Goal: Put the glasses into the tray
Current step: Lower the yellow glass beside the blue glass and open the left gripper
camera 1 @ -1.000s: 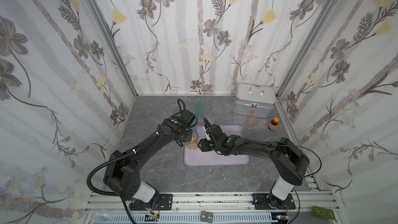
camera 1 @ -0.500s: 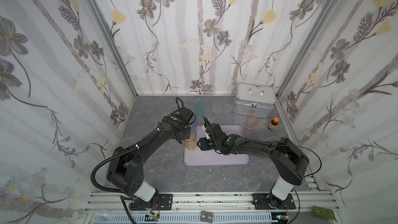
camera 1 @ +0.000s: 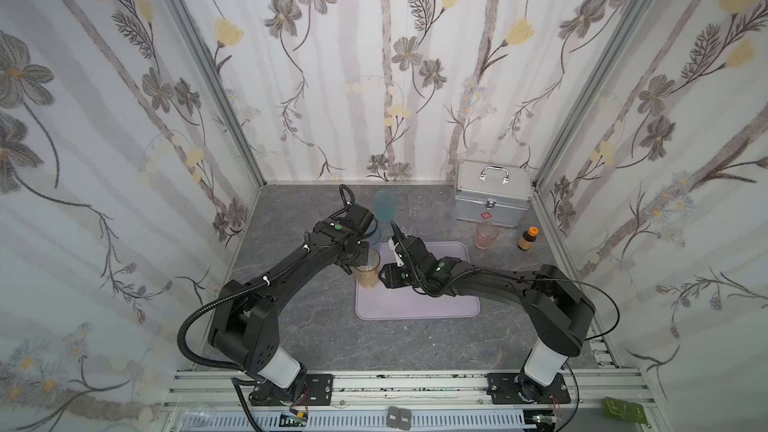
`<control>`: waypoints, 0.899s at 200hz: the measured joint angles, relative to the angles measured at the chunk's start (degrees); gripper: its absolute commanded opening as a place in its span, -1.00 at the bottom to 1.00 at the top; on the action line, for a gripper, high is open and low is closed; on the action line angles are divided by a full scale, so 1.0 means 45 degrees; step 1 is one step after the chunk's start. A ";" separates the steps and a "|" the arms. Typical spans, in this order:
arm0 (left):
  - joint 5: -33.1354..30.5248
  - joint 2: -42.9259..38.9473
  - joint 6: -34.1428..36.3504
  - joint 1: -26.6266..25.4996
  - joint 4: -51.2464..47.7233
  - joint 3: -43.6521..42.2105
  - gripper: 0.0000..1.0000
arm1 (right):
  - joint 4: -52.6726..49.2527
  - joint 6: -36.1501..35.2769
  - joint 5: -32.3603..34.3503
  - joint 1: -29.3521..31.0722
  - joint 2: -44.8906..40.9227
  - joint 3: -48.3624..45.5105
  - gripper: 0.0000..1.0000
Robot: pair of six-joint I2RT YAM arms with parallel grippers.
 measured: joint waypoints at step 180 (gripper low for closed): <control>0.0000 -0.4639 -0.0015 0.2545 0.3779 -0.2856 0.46 | -0.1821 -0.0350 0.0957 -0.2793 -0.1977 0.0588 0.11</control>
